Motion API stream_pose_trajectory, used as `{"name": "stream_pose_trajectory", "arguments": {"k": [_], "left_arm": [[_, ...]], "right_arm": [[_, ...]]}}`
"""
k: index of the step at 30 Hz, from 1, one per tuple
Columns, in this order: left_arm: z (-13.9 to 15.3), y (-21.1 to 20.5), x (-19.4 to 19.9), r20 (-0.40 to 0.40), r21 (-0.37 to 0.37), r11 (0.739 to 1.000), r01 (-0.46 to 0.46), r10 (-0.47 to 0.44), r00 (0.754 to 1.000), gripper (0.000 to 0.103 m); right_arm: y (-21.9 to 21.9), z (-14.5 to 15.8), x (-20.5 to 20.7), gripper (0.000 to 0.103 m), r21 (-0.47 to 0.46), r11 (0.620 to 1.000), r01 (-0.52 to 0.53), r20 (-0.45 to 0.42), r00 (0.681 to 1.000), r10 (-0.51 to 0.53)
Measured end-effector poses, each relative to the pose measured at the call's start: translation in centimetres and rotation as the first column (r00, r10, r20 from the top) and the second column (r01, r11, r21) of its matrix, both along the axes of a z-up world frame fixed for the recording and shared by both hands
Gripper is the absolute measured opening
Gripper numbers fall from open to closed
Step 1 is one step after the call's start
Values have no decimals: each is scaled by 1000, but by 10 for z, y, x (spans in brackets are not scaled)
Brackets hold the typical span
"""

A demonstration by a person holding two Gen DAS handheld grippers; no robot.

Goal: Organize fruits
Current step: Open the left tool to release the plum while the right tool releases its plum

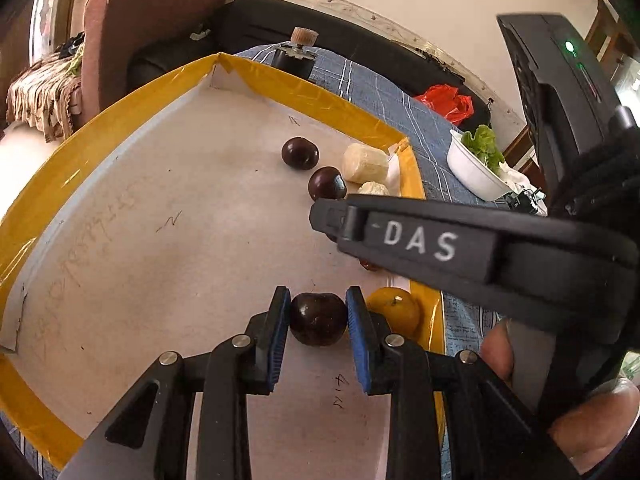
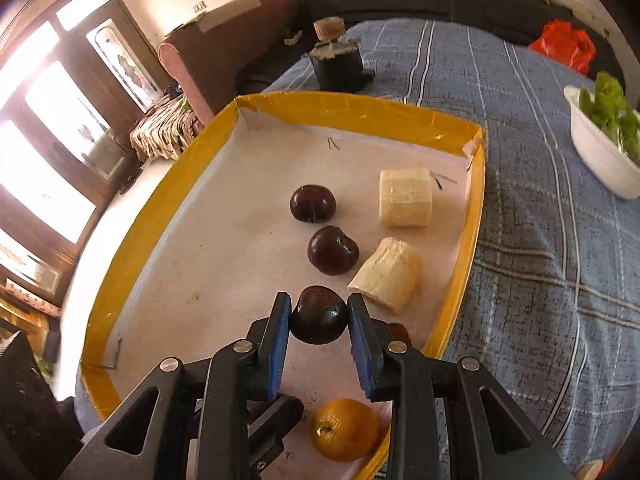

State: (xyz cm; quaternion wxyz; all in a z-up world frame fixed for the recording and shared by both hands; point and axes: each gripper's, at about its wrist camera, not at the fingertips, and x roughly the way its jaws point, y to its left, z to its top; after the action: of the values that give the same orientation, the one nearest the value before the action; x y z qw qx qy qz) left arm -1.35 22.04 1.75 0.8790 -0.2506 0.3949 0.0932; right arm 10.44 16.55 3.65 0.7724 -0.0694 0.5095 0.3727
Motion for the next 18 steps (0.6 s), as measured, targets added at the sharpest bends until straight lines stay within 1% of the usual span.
{"name": "stream_pose_trajectory", "arguments": {"k": [8, 10, 11, 12, 13, 14, 16, 18], "left_arm": [[0, 1, 1, 3, -5, 1000, 2, -2, 1000, 27], [0, 1, 2, 4, -11, 1000, 2, -2, 1000, 28], [-1, 1, 1, 5, -14, 1000, 1, -1, 1000, 28], [0, 1, 1, 6, -14, 1000, 2, -1, 1000, 30], [0, 2, 1, 7, -12, 1000, -1, 1, 1000, 33], [1, 2, 0, 11, -13, 1000, -3, 3, 1000, 36], [2, 2, -1, 20, -16, 1000, -6, 6, 1000, 45], [5, 1, -2, 31, 1, 1000, -10, 10, 999, 50]], "right_arm": [[0, -1, -3, 34, -9, 1000, -7, 23, 1000, 7], [-1, 0, -4, 40, -1, 1000, -8, 17, 1000, 8], [-3, 2, -5, 47, 8, 1000, -6, 14, 1000, 6], [-5, 3, -6, 50, 17, 1000, -6, 16, 1000, 6], [-7, 5, -8, 50, 18, 1000, -2, 20, 1000, 2], [-9, 6, -9, 50, 19, 1000, 5, 24, 1000, -5], [-15, 11, -10, 50, 37, 999, 16, 18, 1000, -17], [-22, 17, -12, 50, 59, 998, 25, 11, 1000, -26]]}}
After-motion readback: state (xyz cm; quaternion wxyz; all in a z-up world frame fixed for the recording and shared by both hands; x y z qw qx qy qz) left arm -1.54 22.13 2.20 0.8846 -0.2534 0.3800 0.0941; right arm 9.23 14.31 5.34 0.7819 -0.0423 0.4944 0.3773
